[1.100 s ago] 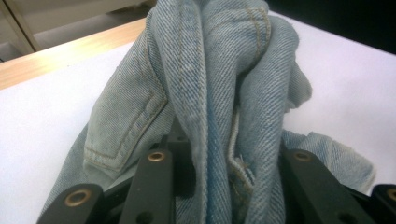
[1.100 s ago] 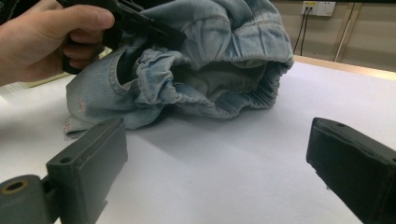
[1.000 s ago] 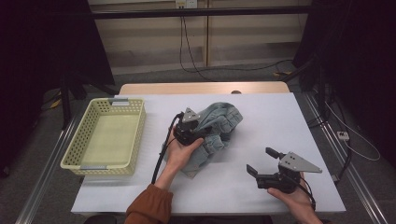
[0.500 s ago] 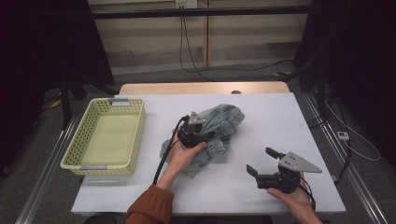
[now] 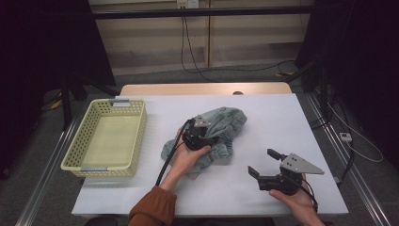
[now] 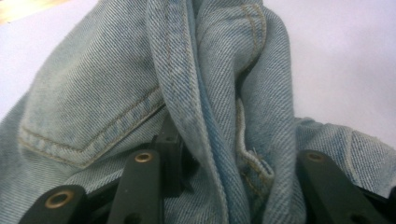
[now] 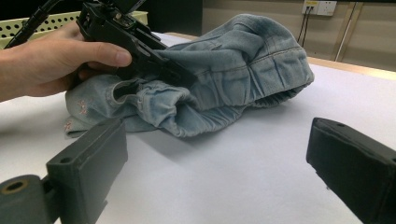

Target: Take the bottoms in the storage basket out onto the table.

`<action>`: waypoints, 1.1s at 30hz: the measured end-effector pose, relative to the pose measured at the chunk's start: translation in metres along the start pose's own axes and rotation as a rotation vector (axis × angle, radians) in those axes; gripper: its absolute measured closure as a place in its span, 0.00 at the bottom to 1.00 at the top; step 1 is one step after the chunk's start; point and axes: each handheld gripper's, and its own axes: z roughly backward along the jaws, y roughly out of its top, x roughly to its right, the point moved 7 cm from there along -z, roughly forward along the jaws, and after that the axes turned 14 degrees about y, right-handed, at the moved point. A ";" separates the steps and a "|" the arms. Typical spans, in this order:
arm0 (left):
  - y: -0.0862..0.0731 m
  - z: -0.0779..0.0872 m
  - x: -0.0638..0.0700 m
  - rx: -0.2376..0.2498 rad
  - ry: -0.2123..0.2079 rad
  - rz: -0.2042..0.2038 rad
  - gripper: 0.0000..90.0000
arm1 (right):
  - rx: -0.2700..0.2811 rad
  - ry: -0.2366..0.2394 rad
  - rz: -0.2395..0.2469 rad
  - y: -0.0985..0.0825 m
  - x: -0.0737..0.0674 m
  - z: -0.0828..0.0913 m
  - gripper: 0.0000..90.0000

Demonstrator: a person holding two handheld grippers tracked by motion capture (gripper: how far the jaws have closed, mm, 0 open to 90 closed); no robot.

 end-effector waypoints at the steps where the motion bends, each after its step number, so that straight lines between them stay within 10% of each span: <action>1: 0.000 0.000 0.001 -0.005 0.002 -0.007 0.66 | 0.000 -0.001 0.000 0.000 0.000 0.000 0.06; 33: 0.005 -0.006 0.011 -0.036 -0.019 0.029 0.19 | 0.003 0.000 -0.009 -0.001 0.003 0.001 0.06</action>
